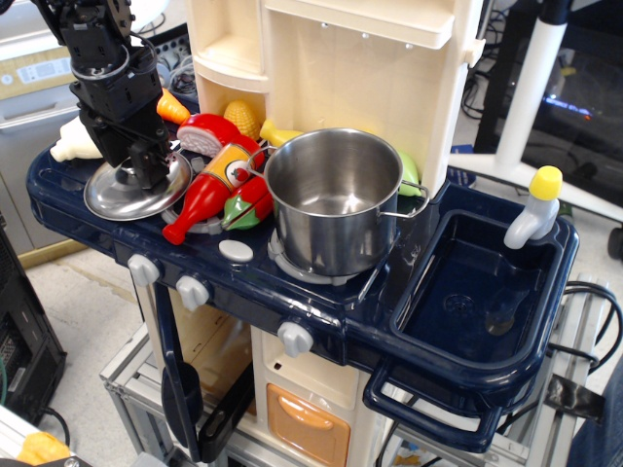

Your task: Put lid on pot or pan

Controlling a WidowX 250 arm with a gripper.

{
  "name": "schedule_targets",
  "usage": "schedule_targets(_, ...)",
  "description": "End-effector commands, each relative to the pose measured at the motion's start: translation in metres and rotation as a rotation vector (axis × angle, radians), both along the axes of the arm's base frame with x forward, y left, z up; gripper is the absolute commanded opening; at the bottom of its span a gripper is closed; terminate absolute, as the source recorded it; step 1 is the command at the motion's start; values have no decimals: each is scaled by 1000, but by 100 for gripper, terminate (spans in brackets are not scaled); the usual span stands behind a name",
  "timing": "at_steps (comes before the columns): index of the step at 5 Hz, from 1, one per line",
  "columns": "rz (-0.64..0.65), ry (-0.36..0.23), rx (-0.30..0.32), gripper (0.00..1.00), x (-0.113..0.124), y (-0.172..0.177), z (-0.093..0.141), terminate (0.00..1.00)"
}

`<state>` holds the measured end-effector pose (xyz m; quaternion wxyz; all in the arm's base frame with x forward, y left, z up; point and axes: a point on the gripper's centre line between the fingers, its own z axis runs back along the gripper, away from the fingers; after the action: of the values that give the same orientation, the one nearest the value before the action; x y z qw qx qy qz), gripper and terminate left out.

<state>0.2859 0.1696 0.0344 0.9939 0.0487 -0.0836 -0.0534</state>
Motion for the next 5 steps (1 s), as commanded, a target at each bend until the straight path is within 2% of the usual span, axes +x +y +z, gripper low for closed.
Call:
schedule_targets(1, 23, 12, -9, 0, 1, -3, 11, 0)
schedule_targets(2, 64, 88, -35, 0, -2, -12, 25, 0)
schedule_targets(3, 114, 179, -29, 0, -9, -21, 54, 0)
schedule_targets(4, 184, 200, 28, 0, -18, -38, 87, 0)
schedule_targets(5, 245, 164, 45, 0, -21, -81, 116, 0)
